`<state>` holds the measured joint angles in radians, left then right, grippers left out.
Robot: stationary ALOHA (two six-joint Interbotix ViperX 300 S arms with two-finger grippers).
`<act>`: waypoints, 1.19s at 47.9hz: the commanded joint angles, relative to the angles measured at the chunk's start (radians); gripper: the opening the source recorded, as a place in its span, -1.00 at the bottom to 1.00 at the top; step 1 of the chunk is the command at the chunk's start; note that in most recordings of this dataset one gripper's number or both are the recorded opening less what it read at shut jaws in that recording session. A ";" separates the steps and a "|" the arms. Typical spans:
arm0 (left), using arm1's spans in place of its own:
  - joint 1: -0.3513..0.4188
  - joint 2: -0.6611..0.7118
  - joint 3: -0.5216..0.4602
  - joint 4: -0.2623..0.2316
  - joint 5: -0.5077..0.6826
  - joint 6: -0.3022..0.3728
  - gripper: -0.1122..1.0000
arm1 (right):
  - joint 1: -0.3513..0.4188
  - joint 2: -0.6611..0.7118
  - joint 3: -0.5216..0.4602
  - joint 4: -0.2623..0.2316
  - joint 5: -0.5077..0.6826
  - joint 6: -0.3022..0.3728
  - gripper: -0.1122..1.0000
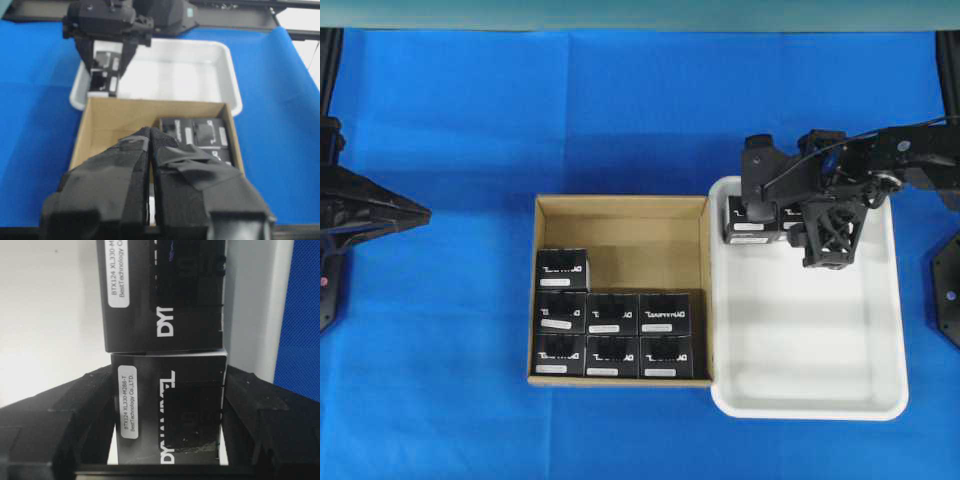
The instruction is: Pick the box from inside the cardboard box.
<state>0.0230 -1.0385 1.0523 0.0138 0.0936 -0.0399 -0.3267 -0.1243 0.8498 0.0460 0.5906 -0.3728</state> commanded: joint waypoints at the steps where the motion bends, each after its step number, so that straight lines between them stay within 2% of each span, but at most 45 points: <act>1: 0.002 0.008 -0.029 0.003 -0.005 -0.002 -0.76 | -0.006 0.011 -0.003 0.000 -0.009 -0.002 0.37; 29: 0.002 0.008 -0.029 0.003 -0.005 -0.002 -0.76 | -0.005 0.011 -0.008 0.032 0.028 -0.002 0.36; 31: 0.002 0.008 -0.029 0.003 -0.005 -0.002 -0.76 | -0.005 0.011 -0.008 0.034 0.029 -0.002 0.46; 35: 0.002 0.008 -0.028 0.003 -0.005 -0.002 -0.76 | -0.005 0.011 -0.009 0.034 0.031 0.000 0.82; 37: 0.002 0.008 -0.028 0.003 -0.005 -0.002 -0.76 | -0.003 0.011 -0.009 0.034 0.031 0.000 0.92; 57: 0.002 0.012 -0.028 0.003 -0.005 -0.002 -0.76 | -0.002 -0.020 -0.040 0.034 0.069 0.002 0.92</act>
<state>0.0230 -1.0324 1.0523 0.0153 0.0936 -0.0399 -0.3313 -0.1258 0.8299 0.0752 0.6473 -0.3728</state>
